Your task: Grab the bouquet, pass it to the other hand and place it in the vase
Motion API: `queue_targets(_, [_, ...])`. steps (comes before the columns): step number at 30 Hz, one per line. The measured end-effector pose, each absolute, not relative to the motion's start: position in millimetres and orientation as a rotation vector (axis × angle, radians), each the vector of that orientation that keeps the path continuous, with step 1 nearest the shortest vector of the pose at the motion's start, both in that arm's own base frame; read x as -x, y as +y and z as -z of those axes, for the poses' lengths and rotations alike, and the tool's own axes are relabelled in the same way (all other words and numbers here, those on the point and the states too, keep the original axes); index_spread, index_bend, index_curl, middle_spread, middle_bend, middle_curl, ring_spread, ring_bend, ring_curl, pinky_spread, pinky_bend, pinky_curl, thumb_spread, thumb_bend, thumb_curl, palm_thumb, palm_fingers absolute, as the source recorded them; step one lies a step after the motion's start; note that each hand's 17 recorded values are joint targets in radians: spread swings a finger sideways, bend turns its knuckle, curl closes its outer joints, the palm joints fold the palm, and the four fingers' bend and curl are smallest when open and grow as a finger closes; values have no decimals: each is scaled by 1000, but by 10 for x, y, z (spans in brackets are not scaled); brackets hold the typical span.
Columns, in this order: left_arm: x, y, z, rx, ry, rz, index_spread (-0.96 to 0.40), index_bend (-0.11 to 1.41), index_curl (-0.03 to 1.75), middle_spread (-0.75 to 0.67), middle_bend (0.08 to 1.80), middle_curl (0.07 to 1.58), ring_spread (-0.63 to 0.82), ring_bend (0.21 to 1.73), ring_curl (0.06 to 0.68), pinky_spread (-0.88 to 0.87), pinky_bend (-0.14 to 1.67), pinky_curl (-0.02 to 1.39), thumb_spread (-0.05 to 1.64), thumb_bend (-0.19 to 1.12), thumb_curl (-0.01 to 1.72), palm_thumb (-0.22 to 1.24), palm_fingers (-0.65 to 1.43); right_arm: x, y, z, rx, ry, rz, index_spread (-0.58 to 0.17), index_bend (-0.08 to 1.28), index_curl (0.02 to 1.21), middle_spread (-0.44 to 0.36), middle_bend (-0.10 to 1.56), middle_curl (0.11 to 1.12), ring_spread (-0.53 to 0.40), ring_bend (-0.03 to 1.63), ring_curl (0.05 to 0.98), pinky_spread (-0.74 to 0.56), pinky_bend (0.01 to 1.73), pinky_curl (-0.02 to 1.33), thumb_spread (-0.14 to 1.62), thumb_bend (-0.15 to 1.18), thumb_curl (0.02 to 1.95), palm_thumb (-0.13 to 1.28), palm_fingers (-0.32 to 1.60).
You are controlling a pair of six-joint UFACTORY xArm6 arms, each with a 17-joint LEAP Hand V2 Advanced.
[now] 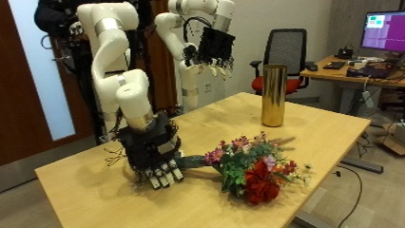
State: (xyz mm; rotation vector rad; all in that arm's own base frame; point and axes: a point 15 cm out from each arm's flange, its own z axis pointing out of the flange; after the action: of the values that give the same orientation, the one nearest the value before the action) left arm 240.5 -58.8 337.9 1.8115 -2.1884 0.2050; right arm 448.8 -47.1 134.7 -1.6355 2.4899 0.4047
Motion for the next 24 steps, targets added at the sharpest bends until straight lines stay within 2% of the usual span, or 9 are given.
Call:
queue_targets(2, [-2403, -591, -3375, -1812, -2187, -204, 205, 277, 459, 476, 199, 311, 586, 422, 199, 543, 165, 191, 933, -29, 319, 454, 183, -4479, -518, -1386, 1616, 2495, -404, -334, 420, 448, -230, 814, 581, -267, 1069, 422, -574, 961, 389, 815, -28, 511, 841, 1348])
queue_targets(5, [-2410, -587, -3386, -1813, -2189, -207, 205, 280, 459, 477, 195, 311, 584, 422, 199, 543, 167, 191, 933, -29, 319, 454, 180, -4494, -571, -1469, 1587, 2494, -391, -353, 544, 520, -234, 907, 613, -260, 1125, 447, -563, 994, 410, 786, -28, 532, 850, 1361])
queue_targets(7, [-2414, -587, -3398, -1815, -2191, -209, 205, 283, 461, 477, 195, 310, 584, 421, 199, 543, 166, 191, 933, -29, 319, 454, 180, -4498, -580, -1516, 1568, 2492, -393, -348, 761, 616, -227, 1015, 652, -247, 1185, 478, -490, 1069, 454, 785, -8, 560, 908, 1417])
queue_targets(8, [-2421, -587, -3405, -1817, -2192, -212, 204, 281, 460, 472, 198, 311, 585, 422, 198, 543, 167, 192, 933, -29, 319, 454, 184, -4489, -581, -1537, 1561, 2490, -402, -338, 833, 658, -220, 1076, 672, -240, 1225, 494, -452, 1119, 479, 788, -9, 572, 934, 1388])
queue_targets(12, [-2429, -586, -3408, -1819, -2191, -213, 204, 285, 460, 476, 195, 310, 583, 420, 199, 542, 167, 195, 933, -29, 319, 454, 182, -4408, -532, -1639, 1548, 2478, -472, -308, 979, 765, -200, 1215, 725, -222, 1351, 550, -341, 1286, 569, 787, 0, 622, 1055, 1248])
queue_targets(15, [-2433, -586, -3415, -1818, -2194, -215, 205, 287, 461, 475, 197, 311, 588, 425, 198, 542, 165, 194, 933, -29, 319, 454, 189, -4365, -478, -1797, 1550, 2448, -530, -295, 1021, 809, -190, 1265, 744, -211, 1394, 574, -295, 1344, 612, 782, -8, 649, 1093, 1189])
queue_targets(21, [-2452, -583, -3452, -1824, -2199, -225, 201, 287, 464, 472, 197, 314, 592, 428, 199, 541, 166, 193, 933, -29, 319, 454, 188, -4386, -463, -2272, 1549, 2349, -520, -287, 1039, 861, -166, 1312, 759, -205, 1418, 593, -246, 1385, 660, 752, -6, 703, 1152, 1148])
queue_targets(24, [-2472, -551, -3485, -1840, -2194, -234, 195, 286, 463, 468, 200, 315, 591, 428, 198, 541, 164, 191, 933, -29, 319, 454, 192, -4392, -413, -2555, 1548, 2276, -490, -278, 1046, 895, -155, 1332, 758, -202, 1428, 601, -222, 1377, 687, 683, -9, 758, 1190, 1142])
